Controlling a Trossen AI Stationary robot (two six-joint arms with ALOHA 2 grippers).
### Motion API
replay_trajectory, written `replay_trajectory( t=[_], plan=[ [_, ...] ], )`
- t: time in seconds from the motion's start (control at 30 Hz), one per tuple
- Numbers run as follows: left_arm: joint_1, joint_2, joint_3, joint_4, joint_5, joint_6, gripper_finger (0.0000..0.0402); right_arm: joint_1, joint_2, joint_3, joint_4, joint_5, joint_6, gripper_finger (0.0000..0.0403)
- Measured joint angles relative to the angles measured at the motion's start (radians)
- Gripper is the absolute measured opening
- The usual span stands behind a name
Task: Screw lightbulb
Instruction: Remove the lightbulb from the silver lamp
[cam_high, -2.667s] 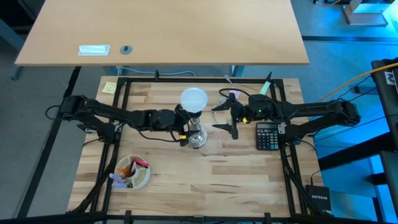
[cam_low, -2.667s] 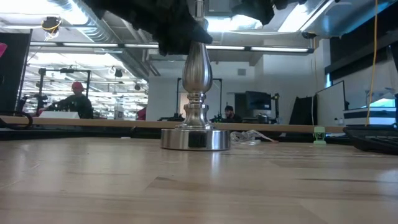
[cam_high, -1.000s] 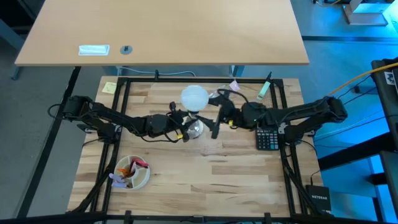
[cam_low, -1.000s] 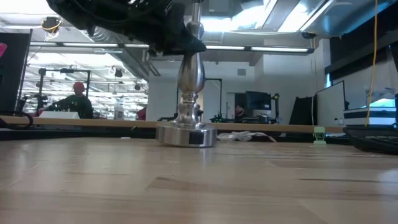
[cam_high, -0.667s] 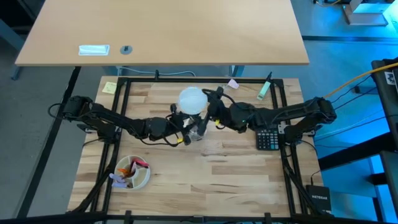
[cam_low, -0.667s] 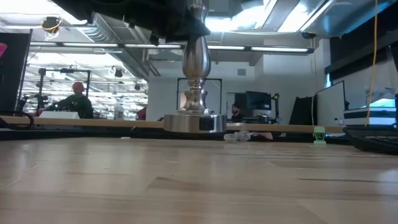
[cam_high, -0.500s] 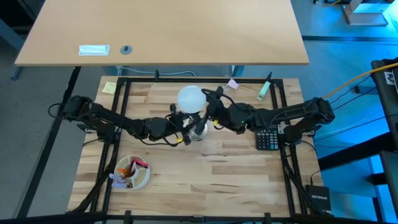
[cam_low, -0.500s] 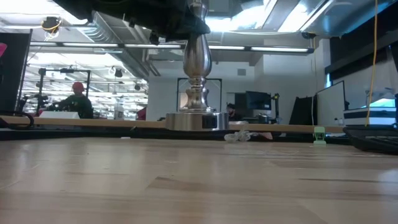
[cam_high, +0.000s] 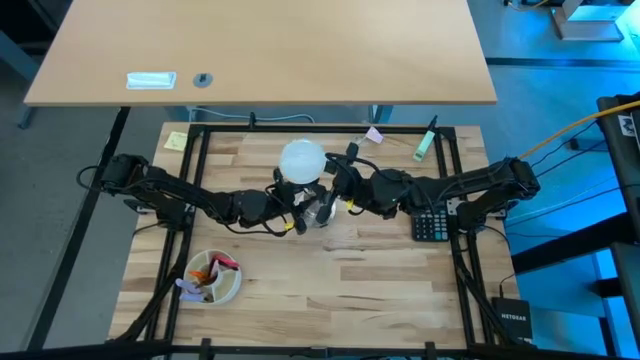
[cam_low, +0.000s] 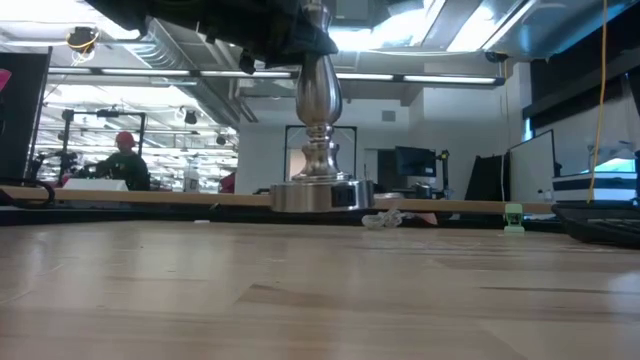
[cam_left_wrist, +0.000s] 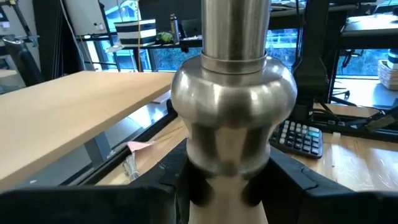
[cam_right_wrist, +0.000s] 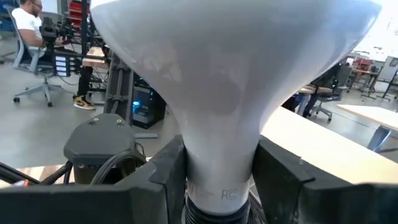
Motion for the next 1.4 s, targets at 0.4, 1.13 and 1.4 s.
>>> replay_trajectory(
  t=[0.4,1.13,1.4],
  plan=[
    [-0.064,-0.048,0.001,0.007,0.060,0.087,0.0124,-0.003,-0.035,0.000,-0.006,-0.193,0.005,0.0150],
    [-0.069,-0.148,0.026,-0.155,0.713,0.064,0.0124,-0.078,-0.096,0.000,-0.054,-1.053,0.061,0.0160],
    [-0.075,-0.148,0.027,-0.156,0.487,0.070,0.0124,-0.076,-0.140,-0.002,-0.166,-0.756,0.042,0.0278]
  ],
)
